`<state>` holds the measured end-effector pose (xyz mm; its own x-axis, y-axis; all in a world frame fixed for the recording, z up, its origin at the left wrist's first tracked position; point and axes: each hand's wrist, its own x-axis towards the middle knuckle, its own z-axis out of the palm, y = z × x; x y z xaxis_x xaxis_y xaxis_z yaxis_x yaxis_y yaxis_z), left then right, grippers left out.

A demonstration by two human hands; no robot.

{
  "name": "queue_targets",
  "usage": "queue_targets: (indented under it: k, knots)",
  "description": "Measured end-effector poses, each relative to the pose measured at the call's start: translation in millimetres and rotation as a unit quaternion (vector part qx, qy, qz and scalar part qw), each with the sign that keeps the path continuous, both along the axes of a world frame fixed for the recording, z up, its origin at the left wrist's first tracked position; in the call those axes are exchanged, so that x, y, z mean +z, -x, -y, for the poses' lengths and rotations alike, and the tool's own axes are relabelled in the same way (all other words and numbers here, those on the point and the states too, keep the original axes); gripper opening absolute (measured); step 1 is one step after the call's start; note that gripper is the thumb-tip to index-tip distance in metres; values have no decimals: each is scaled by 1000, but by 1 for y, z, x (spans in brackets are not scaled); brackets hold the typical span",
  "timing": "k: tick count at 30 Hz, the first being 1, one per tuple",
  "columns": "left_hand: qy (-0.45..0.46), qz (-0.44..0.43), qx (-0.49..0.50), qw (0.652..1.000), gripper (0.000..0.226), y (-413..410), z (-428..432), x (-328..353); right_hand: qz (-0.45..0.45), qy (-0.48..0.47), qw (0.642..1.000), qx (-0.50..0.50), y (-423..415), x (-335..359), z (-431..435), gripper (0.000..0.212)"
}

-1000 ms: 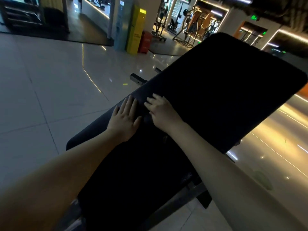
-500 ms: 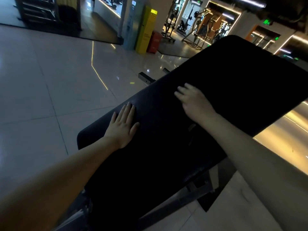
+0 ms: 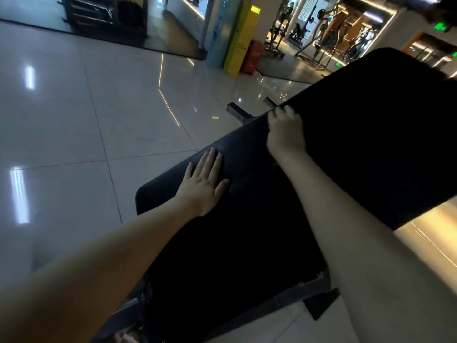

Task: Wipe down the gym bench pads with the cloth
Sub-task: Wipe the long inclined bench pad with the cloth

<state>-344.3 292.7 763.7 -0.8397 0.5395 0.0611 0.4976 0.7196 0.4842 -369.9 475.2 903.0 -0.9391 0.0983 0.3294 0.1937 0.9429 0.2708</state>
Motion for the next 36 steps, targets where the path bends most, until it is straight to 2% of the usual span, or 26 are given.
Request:
queue_targets:
  k: [7, 10, 12, 16, 20, 24, 28, 31, 36]
  knots:
    - [-9, -12, 26, 1000, 78, -8, 4, -14, 98, 0, 990, 104, -28, -76, 87, 44]
    - [-28, -21, 50, 998, 93, -13, 11, -27, 117, -8, 983, 144, -46, -84, 90, 45]
    - [-40, -24, 64, 997, 95, -13, 12, -31, 121, -13, 979, 164, -51, -77, 75, 46]
    - [-64, -37, 70, 995, 91, -13, 12, -33, 73, -5, 989, 126, -39, -29, 14, 52]
    - [-77, -37, 74, 994, 87, -13, 13, -35, 19, -19, 1000, 14, -24, 24, -50, 49]
    - [-73, -37, 77, 994, 86, -13, 14, -38, -17, 0, 998, -57, -10, 21, -38, 48]
    - [-65, -30, 82, 994, 87, -15, 15, -33, 11, 1, 999, -34, 3, 7, -7, 51]
    - [-41, 1, 113, 993, 78, -20, 14, -29, 37, 0, 999, 3, 7, -13, 22, 52]
    - [-33, 58, 145, 987, 76, -34, 22, -31, 128, -23, 988, 86, -2, -66, 95, 45]
